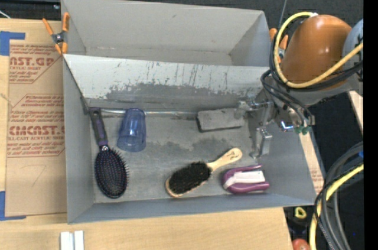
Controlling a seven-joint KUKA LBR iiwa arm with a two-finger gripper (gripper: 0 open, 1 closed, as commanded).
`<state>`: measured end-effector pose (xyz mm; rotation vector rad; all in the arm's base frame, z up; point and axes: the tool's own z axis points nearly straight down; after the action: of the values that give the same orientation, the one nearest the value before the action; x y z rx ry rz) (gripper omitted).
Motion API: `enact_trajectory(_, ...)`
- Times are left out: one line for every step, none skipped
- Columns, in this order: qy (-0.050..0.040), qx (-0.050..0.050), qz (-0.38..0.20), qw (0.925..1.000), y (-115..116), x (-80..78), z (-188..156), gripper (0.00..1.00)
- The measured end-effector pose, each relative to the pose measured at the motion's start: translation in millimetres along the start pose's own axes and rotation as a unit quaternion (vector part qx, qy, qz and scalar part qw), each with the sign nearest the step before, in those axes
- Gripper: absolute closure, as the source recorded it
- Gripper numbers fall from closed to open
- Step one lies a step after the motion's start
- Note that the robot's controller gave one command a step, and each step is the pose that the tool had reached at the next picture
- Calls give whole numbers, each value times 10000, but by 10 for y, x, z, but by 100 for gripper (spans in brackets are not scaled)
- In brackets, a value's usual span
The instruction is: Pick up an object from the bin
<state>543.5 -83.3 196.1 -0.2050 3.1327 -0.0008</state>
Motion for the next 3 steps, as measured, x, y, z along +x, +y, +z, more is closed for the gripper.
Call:
enact_trajectory(57,-38,-8,10000,347,34,1046,0)
enact_trajectory(-86,14,80,9999,551,-262,604,0)
enact_trajectory(47,-29,-1468,9892,302,278,1267,0)
